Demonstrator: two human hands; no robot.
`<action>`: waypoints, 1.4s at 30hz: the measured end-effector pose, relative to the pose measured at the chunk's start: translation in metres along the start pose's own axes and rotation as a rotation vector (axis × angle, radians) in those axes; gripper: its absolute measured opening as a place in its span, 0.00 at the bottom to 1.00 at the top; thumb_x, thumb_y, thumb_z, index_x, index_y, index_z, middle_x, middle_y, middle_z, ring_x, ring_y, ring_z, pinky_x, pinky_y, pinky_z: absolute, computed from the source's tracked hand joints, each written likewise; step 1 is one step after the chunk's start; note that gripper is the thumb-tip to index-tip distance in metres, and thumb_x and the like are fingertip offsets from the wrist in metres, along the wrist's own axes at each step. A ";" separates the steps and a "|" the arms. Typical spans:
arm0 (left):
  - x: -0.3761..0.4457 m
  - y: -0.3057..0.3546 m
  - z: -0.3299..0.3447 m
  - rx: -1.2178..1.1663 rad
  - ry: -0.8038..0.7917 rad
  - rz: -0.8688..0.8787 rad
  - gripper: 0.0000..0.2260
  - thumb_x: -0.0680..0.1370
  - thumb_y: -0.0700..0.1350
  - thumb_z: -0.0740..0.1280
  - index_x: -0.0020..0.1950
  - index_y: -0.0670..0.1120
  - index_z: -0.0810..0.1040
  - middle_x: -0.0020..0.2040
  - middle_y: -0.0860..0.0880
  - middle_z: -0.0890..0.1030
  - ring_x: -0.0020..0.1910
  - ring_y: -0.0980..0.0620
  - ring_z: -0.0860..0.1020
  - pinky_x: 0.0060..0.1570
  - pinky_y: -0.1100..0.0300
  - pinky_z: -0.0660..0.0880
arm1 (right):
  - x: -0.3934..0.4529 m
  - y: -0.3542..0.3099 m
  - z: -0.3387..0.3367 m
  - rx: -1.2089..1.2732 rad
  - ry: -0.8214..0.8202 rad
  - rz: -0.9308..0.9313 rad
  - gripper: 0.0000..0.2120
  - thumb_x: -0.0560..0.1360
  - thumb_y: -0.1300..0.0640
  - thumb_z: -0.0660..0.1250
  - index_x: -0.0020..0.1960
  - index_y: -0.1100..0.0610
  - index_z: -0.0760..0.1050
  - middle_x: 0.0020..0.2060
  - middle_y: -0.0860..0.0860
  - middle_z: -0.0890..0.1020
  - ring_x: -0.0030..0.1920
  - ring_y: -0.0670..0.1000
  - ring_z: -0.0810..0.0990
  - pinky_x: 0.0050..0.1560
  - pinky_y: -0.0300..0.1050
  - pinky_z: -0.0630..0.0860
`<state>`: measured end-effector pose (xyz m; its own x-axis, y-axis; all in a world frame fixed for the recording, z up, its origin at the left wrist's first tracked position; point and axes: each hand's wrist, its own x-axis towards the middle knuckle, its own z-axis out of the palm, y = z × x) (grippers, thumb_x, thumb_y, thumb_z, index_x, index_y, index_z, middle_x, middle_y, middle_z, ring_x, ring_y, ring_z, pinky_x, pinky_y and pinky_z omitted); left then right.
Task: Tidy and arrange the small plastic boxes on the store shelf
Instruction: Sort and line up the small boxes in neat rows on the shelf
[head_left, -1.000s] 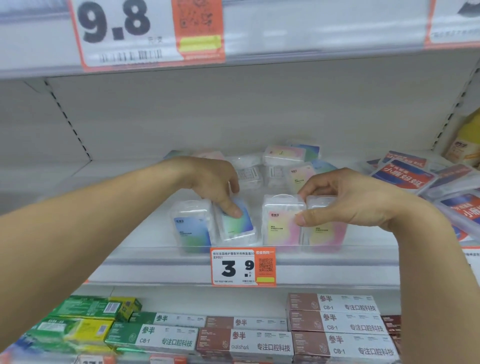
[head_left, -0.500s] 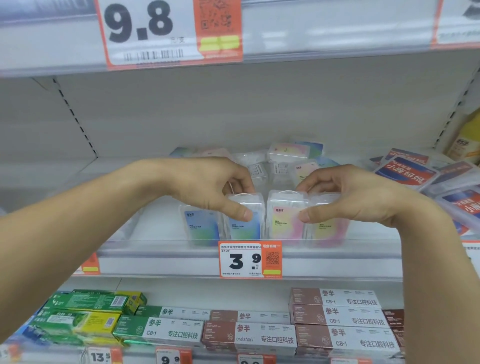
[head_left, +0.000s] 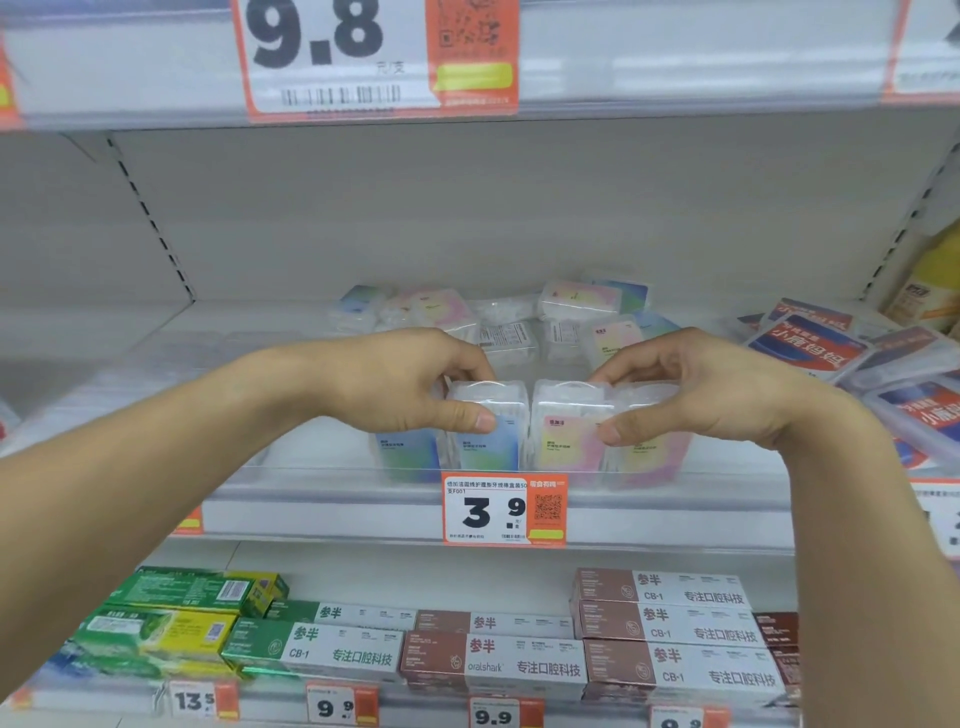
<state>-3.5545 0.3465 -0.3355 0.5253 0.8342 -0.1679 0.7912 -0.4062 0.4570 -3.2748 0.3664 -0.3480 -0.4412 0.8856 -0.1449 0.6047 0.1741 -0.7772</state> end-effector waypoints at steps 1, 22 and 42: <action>0.000 0.000 0.000 0.002 0.001 -0.001 0.13 0.75 0.60 0.67 0.55 0.55 0.78 0.51 0.58 0.82 0.51 0.54 0.80 0.56 0.50 0.76 | 0.000 0.000 0.000 -0.001 0.000 0.006 0.18 0.61 0.52 0.82 0.49 0.47 0.85 0.52 0.41 0.85 0.58 0.40 0.80 0.65 0.42 0.72; 0.001 -0.005 -0.001 0.097 0.073 -0.046 0.22 0.72 0.68 0.64 0.56 0.55 0.78 0.51 0.60 0.81 0.53 0.61 0.77 0.58 0.55 0.74 | -0.006 0.016 -0.014 -0.003 0.000 -0.010 0.21 0.61 0.57 0.82 0.52 0.47 0.84 0.54 0.43 0.84 0.61 0.43 0.79 0.69 0.54 0.70; 0.114 0.017 -0.047 0.377 0.206 -0.177 0.17 0.76 0.56 0.69 0.60 0.48 0.76 0.57 0.53 0.75 0.57 0.50 0.75 0.57 0.57 0.72 | 0.063 0.051 -0.022 0.014 0.346 0.267 0.30 0.65 0.45 0.80 0.63 0.50 0.73 0.47 0.45 0.80 0.48 0.49 0.81 0.49 0.44 0.75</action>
<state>-3.4954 0.4521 -0.3062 0.3291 0.9441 -0.0204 0.9417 -0.3265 0.0810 -3.2571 0.4405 -0.3829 -0.0210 0.9913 -0.1300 0.6573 -0.0843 -0.7489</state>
